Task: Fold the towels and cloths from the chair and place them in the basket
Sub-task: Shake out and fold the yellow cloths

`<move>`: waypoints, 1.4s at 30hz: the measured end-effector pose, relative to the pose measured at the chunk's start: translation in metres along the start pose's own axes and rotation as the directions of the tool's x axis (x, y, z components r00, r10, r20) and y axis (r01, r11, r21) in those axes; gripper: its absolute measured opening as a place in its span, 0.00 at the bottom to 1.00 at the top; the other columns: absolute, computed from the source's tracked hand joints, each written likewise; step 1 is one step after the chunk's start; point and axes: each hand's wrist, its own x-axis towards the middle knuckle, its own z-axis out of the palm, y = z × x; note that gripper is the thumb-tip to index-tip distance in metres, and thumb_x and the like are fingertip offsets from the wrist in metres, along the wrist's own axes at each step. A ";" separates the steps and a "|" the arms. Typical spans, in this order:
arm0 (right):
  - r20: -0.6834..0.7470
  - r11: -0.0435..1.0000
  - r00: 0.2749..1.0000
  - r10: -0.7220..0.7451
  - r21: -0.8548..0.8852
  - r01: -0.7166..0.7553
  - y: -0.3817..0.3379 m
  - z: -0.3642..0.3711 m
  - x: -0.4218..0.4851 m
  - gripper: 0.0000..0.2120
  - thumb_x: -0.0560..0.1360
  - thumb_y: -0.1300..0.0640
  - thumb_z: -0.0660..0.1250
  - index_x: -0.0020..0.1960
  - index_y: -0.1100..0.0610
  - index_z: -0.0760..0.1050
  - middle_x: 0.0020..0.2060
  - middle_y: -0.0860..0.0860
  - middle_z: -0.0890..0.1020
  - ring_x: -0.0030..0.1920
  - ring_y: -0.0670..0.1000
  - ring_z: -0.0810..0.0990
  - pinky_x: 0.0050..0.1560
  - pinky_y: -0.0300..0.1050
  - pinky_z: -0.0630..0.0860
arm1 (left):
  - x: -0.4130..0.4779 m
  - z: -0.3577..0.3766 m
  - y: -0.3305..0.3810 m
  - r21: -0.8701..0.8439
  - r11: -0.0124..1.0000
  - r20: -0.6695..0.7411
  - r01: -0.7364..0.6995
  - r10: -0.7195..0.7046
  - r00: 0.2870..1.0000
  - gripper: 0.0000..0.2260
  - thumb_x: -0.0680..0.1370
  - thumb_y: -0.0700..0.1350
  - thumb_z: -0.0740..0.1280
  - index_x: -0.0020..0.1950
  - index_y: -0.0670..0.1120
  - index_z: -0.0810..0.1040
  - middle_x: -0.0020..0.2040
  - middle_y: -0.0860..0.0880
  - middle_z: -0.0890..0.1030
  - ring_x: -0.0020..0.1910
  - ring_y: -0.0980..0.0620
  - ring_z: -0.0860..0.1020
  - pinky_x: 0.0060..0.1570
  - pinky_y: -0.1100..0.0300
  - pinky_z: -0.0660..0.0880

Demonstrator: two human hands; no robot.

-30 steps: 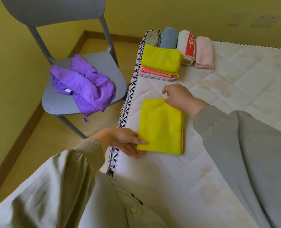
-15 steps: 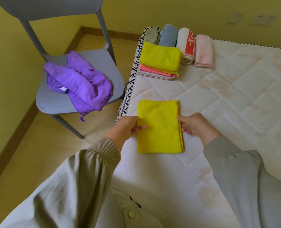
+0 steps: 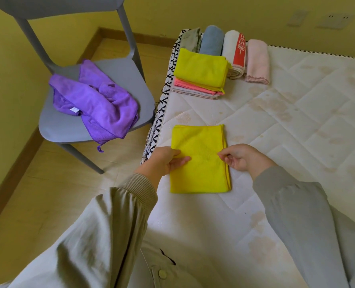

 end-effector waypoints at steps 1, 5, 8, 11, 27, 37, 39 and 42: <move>-0.022 1.000 0.999 -0.024 0.009 0.024 0.002 0.000 0.002 0.09 0.77 0.71 0.61 0.39 0.63 0.70 0.17 0.52 0.75 0.17 0.43 0.74 0.17 0.30 0.67 | 0.001 0.000 0.000 0.008 1.000 -0.001 -0.007 0.007 1.000 0.16 0.81 0.34 0.59 0.68 0.37 0.64 0.51 0.35 0.79 0.27 0.49 0.82 0.29 0.59 0.79; -0.031 0.993 0.998 -0.062 0.097 0.065 0.008 0.003 0.006 0.04 0.77 0.72 0.60 0.49 0.66 0.70 0.27 0.58 0.80 0.21 0.45 0.79 0.19 0.31 0.70 | 0.004 -0.005 0.003 0.052 0.999 -0.008 -0.015 0.016 1.000 0.14 0.81 0.35 0.58 0.67 0.39 0.64 0.44 0.38 0.80 0.28 0.50 0.82 0.29 0.59 0.79; 0.001 0.976 0.998 -0.066 0.206 0.064 0.014 0.002 0.006 0.18 0.76 0.74 0.59 0.65 0.67 0.66 0.52 0.66 0.76 0.29 0.54 0.83 0.26 0.40 0.78 | 0.004 -0.008 0.000 0.035 0.999 0.009 -0.026 0.026 1.000 0.15 0.81 0.34 0.58 0.67 0.40 0.65 0.44 0.40 0.81 0.29 0.50 0.83 0.27 0.60 0.79; 0.030 0.981 0.995 -0.100 0.172 0.093 0.015 0.002 0.003 0.25 0.76 0.75 0.58 0.72 0.67 0.59 0.59 0.67 0.73 0.34 0.56 0.84 0.30 0.45 0.81 | 0.004 -0.010 -0.004 -0.004 0.998 0.040 -0.067 0.067 0.997 0.11 0.81 0.34 0.57 0.63 0.41 0.68 0.46 0.41 0.80 0.31 0.50 0.83 0.30 0.60 0.80; 0.011 0.934 0.947 -0.320 0.170 0.314 0.043 0.005 -0.007 0.15 0.76 0.77 0.54 0.58 0.70 0.72 0.45 0.59 0.80 0.49 0.57 0.78 0.41 0.40 0.81 | 0.000 -0.022 -0.031 -0.012 0.952 0.060 -0.307 0.307 0.950 0.14 0.76 0.28 0.56 0.34 0.40 0.73 0.39 0.46 0.83 0.39 0.49 0.79 0.37 0.61 0.79; -0.253 0.902 0.866 -0.431 -0.116 0.415 0.053 0.013 -0.019 0.06 0.71 0.59 0.70 0.37 0.55 0.76 0.33 0.52 0.76 0.36 0.52 0.72 0.39 0.44 0.70 | -0.019 -0.013 -0.040 0.155 0.899 -0.257 -0.409 0.436 0.862 0.05 0.76 0.40 0.67 0.42 0.43 0.72 0.37 0.46 0.75 0.33 0.51 0.73 0.36 0.57 0.75; -0.274 0.876 0.834 -0.479 -0.203 0.437 0.056 0.014 -0.019 0.08 0.70 0.62 0.71 0.45 0.56 0.73 0.39 0.53 0.77 0.40 0.52 0.74 0.42 0.43 0.71 | -0.021 -0.013 -0.039 0.199 0.911 -0.286 -0.362 0.408 0.867 0.12 0.74 0.47 0.70 0.53 0.44 0.73 0.45 0.43 0.78 0.39 0.46 0.78 0.44 0.51 0.80; -0.290 0.862 0.819 -0.495 -0.287 0.419 0.060 0.016 -0.022 0.14 0.69 0.60 0.73 0.46 0.54 0.68 0.37 0.49 0.72 0.38 0.49 0.72 0.42 0.42 0.68 | -0.030 -0.011 -0.034 0.329 0.908 -0.234 -0.258 0.343 0.910 0.21 0.74 0.51 0.71 0.63 0.46 0.71 0.55 0.40 0.78 0.42 0.42 0.80 0.40 0.49 0.81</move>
